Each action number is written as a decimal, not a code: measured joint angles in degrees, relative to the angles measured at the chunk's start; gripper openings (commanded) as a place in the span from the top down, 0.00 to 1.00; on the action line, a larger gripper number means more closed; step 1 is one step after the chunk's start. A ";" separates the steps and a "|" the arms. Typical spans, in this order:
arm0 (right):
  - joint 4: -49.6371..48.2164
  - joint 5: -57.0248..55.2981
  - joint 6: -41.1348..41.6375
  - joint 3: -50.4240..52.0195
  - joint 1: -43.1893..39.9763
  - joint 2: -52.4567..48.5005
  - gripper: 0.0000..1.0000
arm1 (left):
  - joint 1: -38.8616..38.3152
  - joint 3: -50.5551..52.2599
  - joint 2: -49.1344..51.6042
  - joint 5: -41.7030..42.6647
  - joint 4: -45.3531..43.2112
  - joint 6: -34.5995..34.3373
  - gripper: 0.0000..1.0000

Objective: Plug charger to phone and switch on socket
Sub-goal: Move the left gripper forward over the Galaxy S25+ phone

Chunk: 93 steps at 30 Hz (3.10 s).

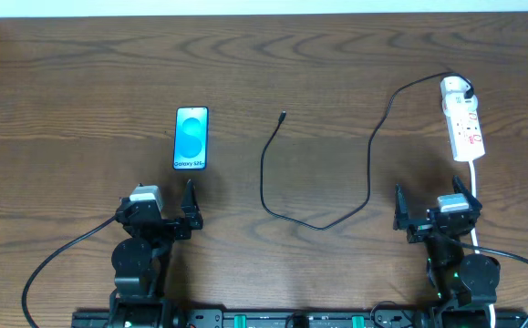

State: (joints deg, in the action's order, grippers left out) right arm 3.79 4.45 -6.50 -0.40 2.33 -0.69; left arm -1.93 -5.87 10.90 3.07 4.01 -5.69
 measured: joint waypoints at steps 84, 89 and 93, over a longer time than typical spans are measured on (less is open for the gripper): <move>0.00 0.00 0.00 0.00 0.00 0.00 0.01 | 0.00 -74.44 75.91 3.65 45.75 1.62 0.02; 0.00 0.00 0.00 0.00 0.00 0.00 0.01 | 0.00 -82.18 78.31 3.65 51.23 1.40 0.02; 0.02 0.02 0.00 0.00 0.00 0.00 0.01 | 0.00 -91.06 83.52 3.69 57.00 1.60 0.02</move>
State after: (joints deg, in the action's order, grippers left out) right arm 3.81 4.47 -6.50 -0.40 2.33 -0.69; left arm -1.93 -96.92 94.41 6.76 61.01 -4.10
